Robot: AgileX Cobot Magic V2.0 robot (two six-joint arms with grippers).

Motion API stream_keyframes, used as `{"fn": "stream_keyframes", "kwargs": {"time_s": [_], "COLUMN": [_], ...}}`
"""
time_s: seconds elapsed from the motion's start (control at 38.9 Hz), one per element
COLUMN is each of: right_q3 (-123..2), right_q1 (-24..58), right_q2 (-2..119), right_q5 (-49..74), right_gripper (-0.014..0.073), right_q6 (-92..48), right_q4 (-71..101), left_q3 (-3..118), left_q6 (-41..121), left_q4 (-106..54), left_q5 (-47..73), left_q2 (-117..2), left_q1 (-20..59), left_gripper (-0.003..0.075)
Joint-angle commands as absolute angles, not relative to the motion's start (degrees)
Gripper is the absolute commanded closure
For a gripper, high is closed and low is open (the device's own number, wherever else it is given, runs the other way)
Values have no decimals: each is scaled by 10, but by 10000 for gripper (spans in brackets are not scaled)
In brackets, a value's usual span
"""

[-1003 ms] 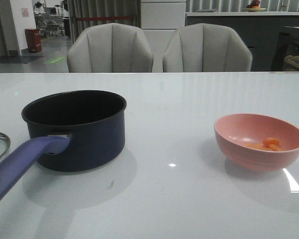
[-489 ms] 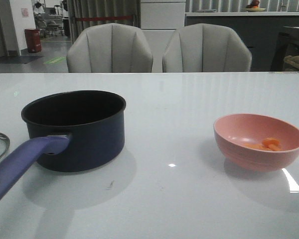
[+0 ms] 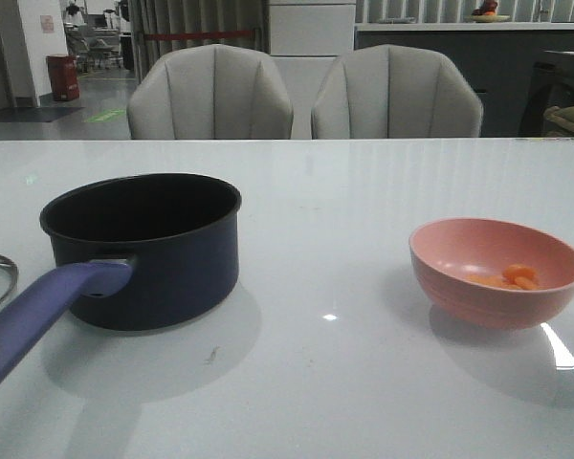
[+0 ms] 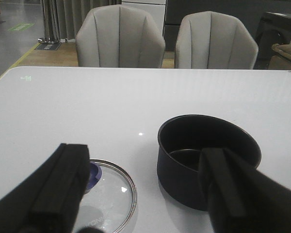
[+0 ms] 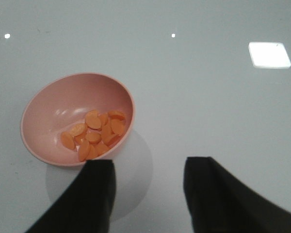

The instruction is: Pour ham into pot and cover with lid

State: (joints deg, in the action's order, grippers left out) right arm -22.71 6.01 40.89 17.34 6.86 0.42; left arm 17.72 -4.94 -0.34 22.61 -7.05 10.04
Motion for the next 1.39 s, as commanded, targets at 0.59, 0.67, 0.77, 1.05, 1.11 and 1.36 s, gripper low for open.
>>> {"fn": "stream_keyframes", "kwargs": {"time_s": [0.59,0.67,0.77,1.05,1.11,1.36], "right_q3": [-555,-569,-592,-641,-648,-650], "right_q1": [61,60,60,59,59,59], "right_q2": [885,909,943,998,1005,1007], "right_q5": [306,307,310,346,354,342], "right_gripper": [67,67,67,323,420,455], "right_q6": [63,63,63,63,63,63], "right_q4": [62,62,64,65,65,51], "left_q3": [191,191,191,191,191,191], "left_q6": [-52,-52,-52,-52,-52,-52], "left_q4": [-4,-4,-4,-4,-4,-4], "left_q5": [186,189,189,194,194,194], "left_q2": [-79,-79,-79,-79,-79,-79], "left_q1": [105,105,105,105,105,105], "left_gripper": [209,209,209,209,209,209]}}
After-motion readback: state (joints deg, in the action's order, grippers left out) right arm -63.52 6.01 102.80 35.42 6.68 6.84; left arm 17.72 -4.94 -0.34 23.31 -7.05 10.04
